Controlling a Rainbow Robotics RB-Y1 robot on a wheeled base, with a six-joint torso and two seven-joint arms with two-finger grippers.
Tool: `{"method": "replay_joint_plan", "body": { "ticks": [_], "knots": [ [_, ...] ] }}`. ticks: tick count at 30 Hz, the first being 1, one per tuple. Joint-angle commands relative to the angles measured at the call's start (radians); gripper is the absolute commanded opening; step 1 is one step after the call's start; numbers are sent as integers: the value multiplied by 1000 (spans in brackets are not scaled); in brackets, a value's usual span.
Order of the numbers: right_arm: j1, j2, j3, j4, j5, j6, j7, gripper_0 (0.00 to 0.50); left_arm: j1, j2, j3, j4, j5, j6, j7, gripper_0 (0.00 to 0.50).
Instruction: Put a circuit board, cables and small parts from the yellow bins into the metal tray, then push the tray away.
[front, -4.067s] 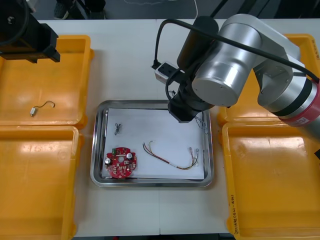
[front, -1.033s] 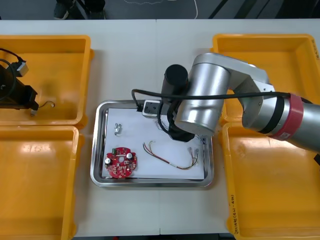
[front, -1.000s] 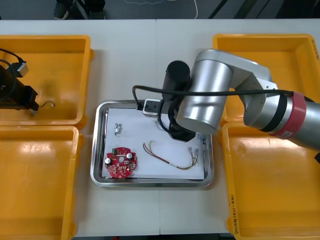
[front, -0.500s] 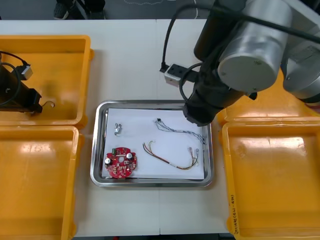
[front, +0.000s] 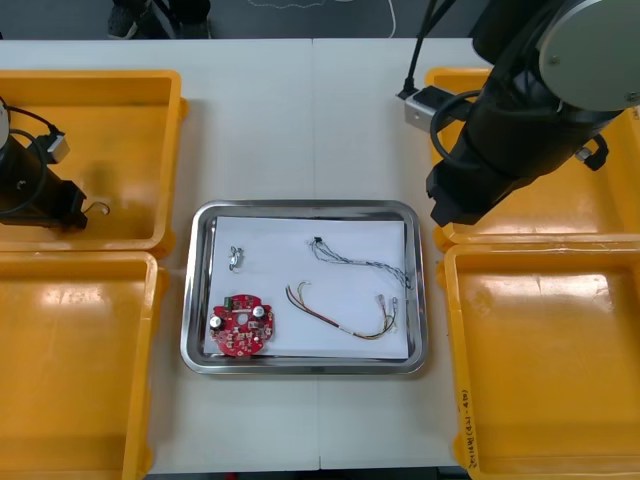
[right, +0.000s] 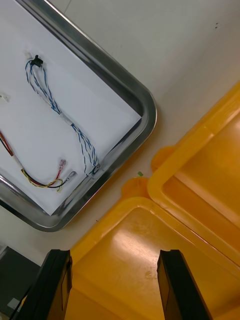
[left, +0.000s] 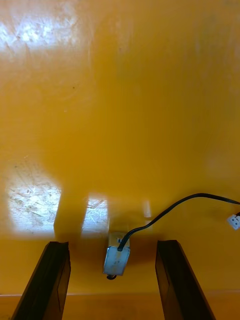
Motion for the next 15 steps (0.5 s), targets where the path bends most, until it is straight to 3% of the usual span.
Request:
{"method": "replay_joint_plan", "body": {
  "ticks": [1,15],
  "knots": [
    [63,-47,-136,-52,-14,8,-14,500,16,-21,6,-10,-20,-22,-94,500],
    [270,-99,-393,-63,-47,8,-39,500,18,-40,8,22,-50,-51,-98,500]
  ]
}}
